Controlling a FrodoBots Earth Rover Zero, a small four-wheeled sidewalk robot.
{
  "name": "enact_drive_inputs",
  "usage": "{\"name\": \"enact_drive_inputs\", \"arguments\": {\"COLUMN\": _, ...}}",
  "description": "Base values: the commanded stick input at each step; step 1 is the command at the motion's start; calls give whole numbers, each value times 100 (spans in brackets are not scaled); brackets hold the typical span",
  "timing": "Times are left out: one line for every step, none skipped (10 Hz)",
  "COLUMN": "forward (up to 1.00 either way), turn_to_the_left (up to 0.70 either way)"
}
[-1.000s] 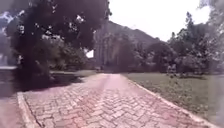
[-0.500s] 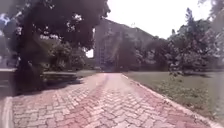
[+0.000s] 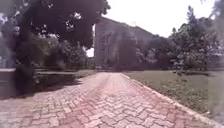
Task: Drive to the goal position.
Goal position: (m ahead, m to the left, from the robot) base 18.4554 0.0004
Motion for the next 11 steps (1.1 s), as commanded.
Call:
{"name": "enact_drive_inputs", "arguments": {"forward": 70, "turn_to_the_left": 0}}
{"name": "enact_drive_inputs", "arguments": {"forward": 70, "turn_to_the_left": 0}}
{"name": "enact_drive_inputs", "arguments": {"forward": 70, "turn_to_the_left": 0}}
{"name": "enact_drive_inputs", "arguments": {"forward": 70, "turn_to_the_left": 0}}
{"name": "enact_drive_inputs", "arguments": {"forward": 70, "turn_to_the_left": 0}}
{"name": "enact_drive_inputs", "arguments": {"forward": 70, "turn_to_the_left": 0}}
{"name": "enact_drive_inputs", "arguments": {"forward": 70, "turn_to_the_left": 0}}
{"name": "enact_drive_inputs", "arguments": {"forward": 70, "turn_to_the_left": 0}}
{"name": "enact_drive_inputs", "arguments": {"forward": 70, "turn_to_the_left": 0}}
{"name": "enact_drive_inputs", "arguments": {"forward": 70, "turn_to_the_left": 0}}
{"name": "enact_drive_inputs", "arguments": {"forward": 70, "turn_to_the_left": 0}}
